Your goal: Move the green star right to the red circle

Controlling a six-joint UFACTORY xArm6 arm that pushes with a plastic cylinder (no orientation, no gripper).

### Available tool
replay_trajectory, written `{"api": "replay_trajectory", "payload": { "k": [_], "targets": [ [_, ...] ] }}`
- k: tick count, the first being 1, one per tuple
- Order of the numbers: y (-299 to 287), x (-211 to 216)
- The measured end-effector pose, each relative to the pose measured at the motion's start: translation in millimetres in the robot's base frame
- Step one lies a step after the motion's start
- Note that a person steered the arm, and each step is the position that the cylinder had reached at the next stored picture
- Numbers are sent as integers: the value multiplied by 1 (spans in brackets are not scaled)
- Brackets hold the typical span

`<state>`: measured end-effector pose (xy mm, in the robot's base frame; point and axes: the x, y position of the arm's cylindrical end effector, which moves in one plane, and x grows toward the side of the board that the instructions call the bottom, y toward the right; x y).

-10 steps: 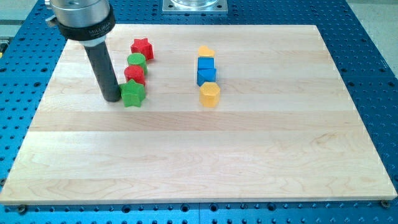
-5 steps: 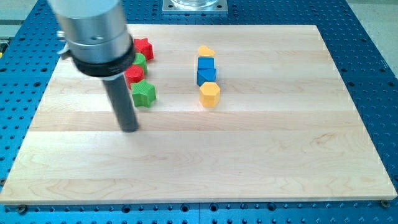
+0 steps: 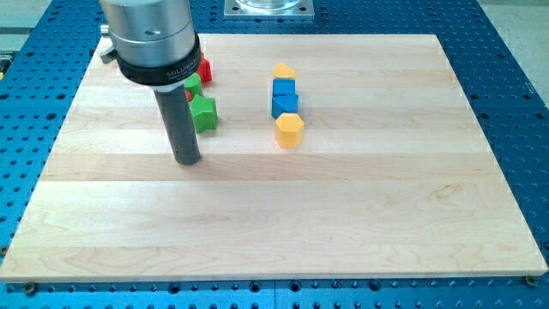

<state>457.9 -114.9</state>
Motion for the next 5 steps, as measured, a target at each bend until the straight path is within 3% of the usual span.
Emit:
{"api": "replay_trajectory", "payload": {
  "k": [3, 5],
  "targets": [
    [3, -64],
    [3, -74]
  ]
}}
